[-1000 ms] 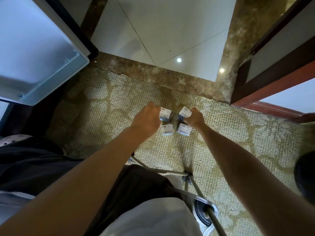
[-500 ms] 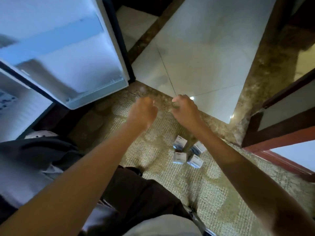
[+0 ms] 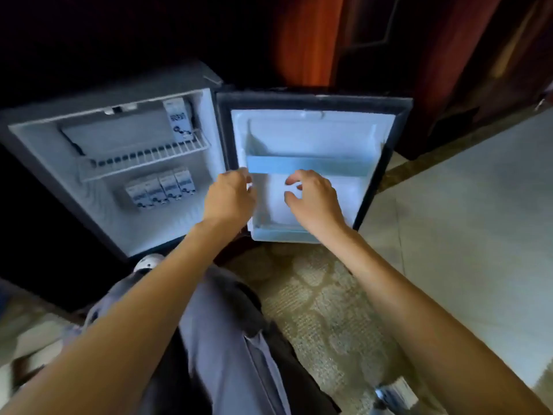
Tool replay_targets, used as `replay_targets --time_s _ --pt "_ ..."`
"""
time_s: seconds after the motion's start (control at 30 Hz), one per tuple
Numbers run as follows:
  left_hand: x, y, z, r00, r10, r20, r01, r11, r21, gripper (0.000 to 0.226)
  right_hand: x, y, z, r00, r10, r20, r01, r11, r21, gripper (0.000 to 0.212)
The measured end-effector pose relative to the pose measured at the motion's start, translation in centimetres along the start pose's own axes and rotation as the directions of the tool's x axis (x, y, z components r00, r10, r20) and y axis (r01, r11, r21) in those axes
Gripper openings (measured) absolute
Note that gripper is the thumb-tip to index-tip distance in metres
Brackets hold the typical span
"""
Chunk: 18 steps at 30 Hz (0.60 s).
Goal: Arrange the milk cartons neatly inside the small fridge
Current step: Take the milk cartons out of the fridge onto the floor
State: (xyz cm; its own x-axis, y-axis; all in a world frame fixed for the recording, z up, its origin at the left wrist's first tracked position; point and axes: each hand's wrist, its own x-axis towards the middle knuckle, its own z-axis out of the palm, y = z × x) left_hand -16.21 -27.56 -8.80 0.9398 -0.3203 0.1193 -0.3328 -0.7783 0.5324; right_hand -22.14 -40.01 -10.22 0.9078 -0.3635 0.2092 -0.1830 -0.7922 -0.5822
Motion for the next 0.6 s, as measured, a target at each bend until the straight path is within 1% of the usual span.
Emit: replay_targets --time_s 0.13,0.23,0.3,0.37,0.5,0.57,0.6 --pt "2.3 -4.2 -4.2 0.994 -0.100 -0.052 0.101 0.995 0.015 0.023 4.4 -5.6 3.5 0.993 -0.092 0.068 0.090 0.995 0.034 0.026" --pt "4.3 -7.2 -6.0 0.986 -0.152 -0.067 0.155 0.987 0.033 0.013 7.4 -8.7 6.7 0.985 -0.132 0.112 0.128 0.991 0.044 0.023" --pt "5.8 -9.3 -6.5 0.981 -0.179 -0.072 0.183 0.982 0.047 0.018 9.3 -10.2 9.1 0.979 -0.136 0.152 0.129 0.990 0.056 0.022" --pt "7.3 -11.3 -6.7 0.976 -0.208 -0.060 0.211 0.975 0.062 0.026 11.2 -11.1 11.5 0.974 -0.133 0.185 0.120 0.990 0.078 0.023" --pt "10.3 -15.3 -5.8 0.966 -0.260 -0.014 0.260 0.960 0.104 0.033 15.3 -11.5 16.4 0.969 -0.081 0.235 0.063 0.995 0.083 0.025" --pt "11.9 -17.2 -5.0 0.961 -0.275 0.013 0.272 0.956 0.111 0.034 17.6 -11.1 18.8 0.973 -0.033 0.227 0.012 0.995 0.096 0.027" --pt "12.7 -18.1 -4.6 0.959 -0.282 0.027 0.277 0.954 0.116 0.033 18.8 -11.0 19.8 0.978 -0.001 0.209 -0.022 0.994 0.108 0.031"
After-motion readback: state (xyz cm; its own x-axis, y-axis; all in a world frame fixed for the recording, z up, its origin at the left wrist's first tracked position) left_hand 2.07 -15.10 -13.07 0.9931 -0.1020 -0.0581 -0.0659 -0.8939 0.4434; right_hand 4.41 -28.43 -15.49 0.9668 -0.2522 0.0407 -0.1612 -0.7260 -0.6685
